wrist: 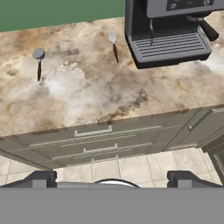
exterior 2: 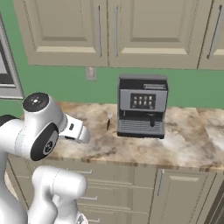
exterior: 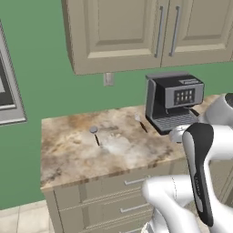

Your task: Organize the utensils by type. Pick up the wooden spoons from the counter and place them in the open cabinet. Then pick up the metallic utensils from the counter and place them in the open drawer.

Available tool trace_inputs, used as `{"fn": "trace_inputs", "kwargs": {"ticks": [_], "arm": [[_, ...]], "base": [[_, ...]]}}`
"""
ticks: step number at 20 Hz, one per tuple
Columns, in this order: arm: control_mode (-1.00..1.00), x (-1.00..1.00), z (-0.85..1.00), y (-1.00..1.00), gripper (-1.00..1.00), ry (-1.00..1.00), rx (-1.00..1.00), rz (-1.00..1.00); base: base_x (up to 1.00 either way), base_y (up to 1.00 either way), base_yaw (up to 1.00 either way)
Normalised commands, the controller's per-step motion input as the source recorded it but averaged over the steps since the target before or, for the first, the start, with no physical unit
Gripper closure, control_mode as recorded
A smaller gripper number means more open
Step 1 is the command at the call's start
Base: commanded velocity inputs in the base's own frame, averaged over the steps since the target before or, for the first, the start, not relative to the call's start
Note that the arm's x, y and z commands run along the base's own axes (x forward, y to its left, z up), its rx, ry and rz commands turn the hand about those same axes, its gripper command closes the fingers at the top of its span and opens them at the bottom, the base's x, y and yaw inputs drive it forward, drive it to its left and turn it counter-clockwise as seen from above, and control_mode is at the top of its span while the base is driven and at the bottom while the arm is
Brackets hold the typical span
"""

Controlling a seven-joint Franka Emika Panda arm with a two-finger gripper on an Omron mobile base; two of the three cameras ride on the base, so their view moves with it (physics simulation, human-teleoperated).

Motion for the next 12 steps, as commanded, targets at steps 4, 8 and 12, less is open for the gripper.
{"fn": "trace_inputs", "kwargs": {"ticks": [4, 8, 12], "arm": [[1.00, 0.00, 0.00, 0.00, -1.00, 0.00, 0.00, 0.00], [1.00, 0.00, 0.00, 0.00, -1.00, 0.00, 0.00, 0.00], [1.00, 0.00, 0.00, 0.00, -1.00, 0.00, 0.00, 0.00]], "base": [[0.56, 0.34, 0.00], [0.38, 0.22, 0.00], [0.35, 0.17, 0.00]]}}
